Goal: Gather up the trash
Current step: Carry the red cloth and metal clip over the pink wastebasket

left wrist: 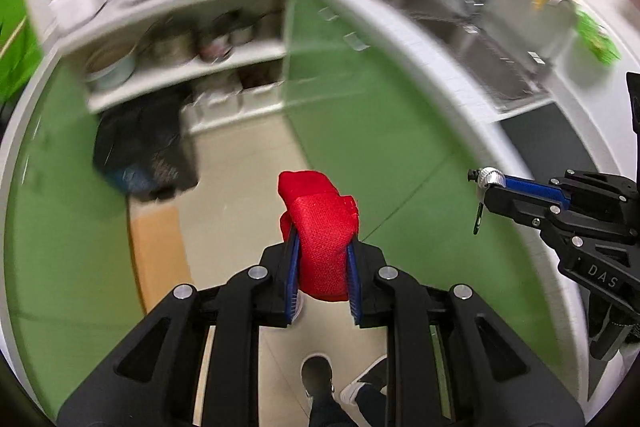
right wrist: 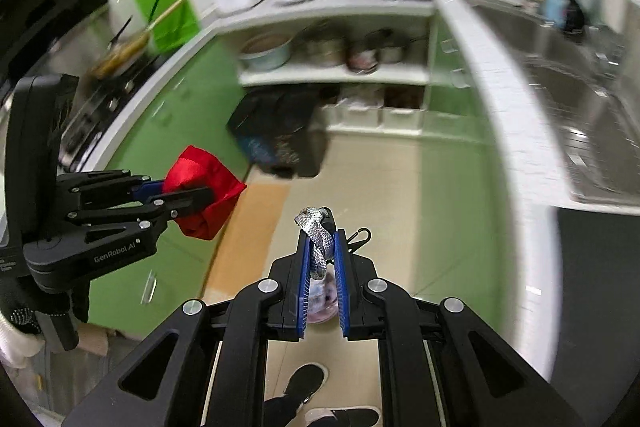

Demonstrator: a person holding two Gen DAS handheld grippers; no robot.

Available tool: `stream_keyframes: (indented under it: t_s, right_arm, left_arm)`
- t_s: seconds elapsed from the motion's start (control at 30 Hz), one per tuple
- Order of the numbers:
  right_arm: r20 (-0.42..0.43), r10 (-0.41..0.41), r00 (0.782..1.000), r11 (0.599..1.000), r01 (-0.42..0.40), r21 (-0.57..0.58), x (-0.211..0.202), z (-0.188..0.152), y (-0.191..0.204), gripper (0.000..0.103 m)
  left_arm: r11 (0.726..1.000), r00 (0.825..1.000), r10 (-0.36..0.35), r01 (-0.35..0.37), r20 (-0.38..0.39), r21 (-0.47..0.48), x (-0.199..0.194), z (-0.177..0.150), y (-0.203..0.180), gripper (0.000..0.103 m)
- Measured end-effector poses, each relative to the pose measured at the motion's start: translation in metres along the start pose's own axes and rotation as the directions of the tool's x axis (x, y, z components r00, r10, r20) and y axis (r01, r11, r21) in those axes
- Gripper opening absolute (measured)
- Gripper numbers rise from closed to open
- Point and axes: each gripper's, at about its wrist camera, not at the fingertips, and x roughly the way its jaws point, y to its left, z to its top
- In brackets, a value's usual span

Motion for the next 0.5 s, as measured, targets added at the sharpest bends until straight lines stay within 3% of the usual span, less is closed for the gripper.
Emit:
stream_keyframes:
  t_s: [0.23,0.5]
  right_arm:
    - [-0.110,0.042,0.993,0.997,-0.049,-0.065,0.109,-0.013,0.030,0.011]
    - [-0.203,0.049,0.978,0.998,-0.057,-0.033,0.228,-0.074,0.013,0.011]
  left_arm:
    - [0.992,0.993,0.010,-0.024,-0.114,-0.125,0.097,-0.062,0.075,0.019]
    - [0.983,0.978,-0.013,-0.025,-0.207,-0.181,0.232,-0.137,0.118,0.023]
